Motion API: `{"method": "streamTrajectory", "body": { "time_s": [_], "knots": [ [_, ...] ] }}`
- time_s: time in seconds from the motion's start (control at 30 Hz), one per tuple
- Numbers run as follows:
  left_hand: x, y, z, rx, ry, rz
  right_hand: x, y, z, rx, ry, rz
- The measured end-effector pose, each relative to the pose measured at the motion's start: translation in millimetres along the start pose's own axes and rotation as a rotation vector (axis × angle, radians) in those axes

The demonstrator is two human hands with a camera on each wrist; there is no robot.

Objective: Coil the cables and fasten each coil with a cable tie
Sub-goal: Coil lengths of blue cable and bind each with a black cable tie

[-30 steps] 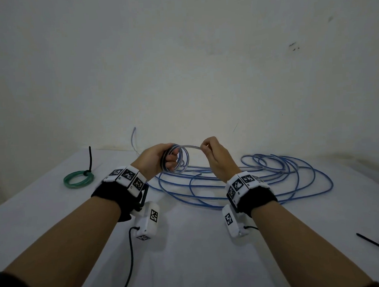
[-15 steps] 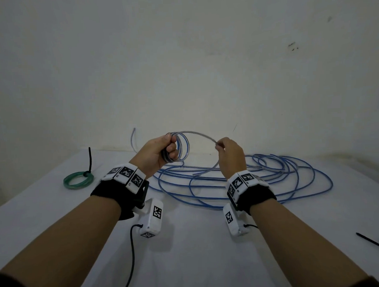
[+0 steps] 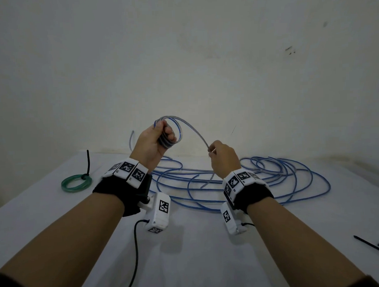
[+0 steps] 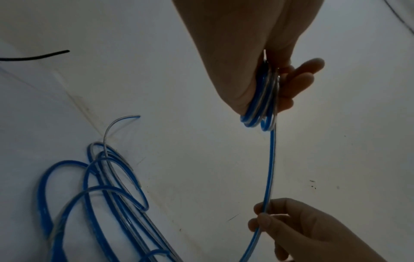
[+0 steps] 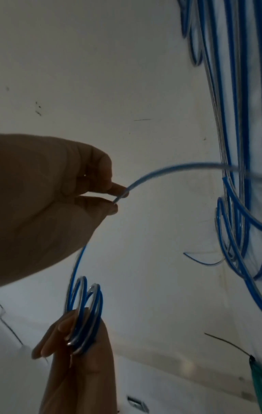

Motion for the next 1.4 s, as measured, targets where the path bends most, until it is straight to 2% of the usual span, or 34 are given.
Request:
{"method": "streamTrajectory", "body": {
  "time_s": [0.17,0.27,0.33,0.4,0.57,0.63,0.93,1.13,1.33,1.4],
  "knots": [
    [-2.1,6.0,4.4,0.004,0.077,-0.082,5.1,2.6,-3.4,-0.09,-0.07,0.003],
    [-1.4,4.0,-0.7,-0.182,0.073,-0.143,10.3,-4.3,-9.5,-0.242,-0.128,-0.049],
    [0.3,1.4,-1.6,-0.412,0.08,-0.209,17.6,-11.4,-14.5,-0.418,-0.231,-0.079],
    [1.0,-3.9,0.6,-0.549,0.085,-0.249,26.1,-20.9,-17.1,-0.557,-0.341,-0.066],
    [0.9,-21.9,13.0,-0.691,0.085,-0.248,42.4,-40.4,-21.6,-0.816,-0.574,-0.06],
    [1.6,-29.0,15.9,-0.723,0.076,-0.241,47.4,-45.7,-22.3,-0.883,-0.623,-0.046],
    [8.3,-49.4,16.4,-0.762,-0.059,-0.02,38.8,-62.9,-9.9,-1.096,-0.467,-0.111],
    [17.3,-56.4,9.7,-0.742,-0.222,0.123,25.7,-43.3,-3.0,-1.012,-0.152,-0.224],
    [20.7,-55.4,12.7,-0.786,-0.202,0.171,19.7,-17.2,-7.9,-1.102,-0.044,-0.508],
    [20.0,-54.5,13.5,-0.797,-0.203,0.173,20.6,-11.7,-6.2,-1.068,-0.015,-0.573]
  ]
}}
Point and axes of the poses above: each hand's wrist, its own x-axis away from the middle knuckle, its own z-axis out of the back of the hand, y = z × x, the point moved 5 cm from there along -x, towards the middle knuckle, and after that the axes turned 6 degrees about y, right-handed, at the moved point
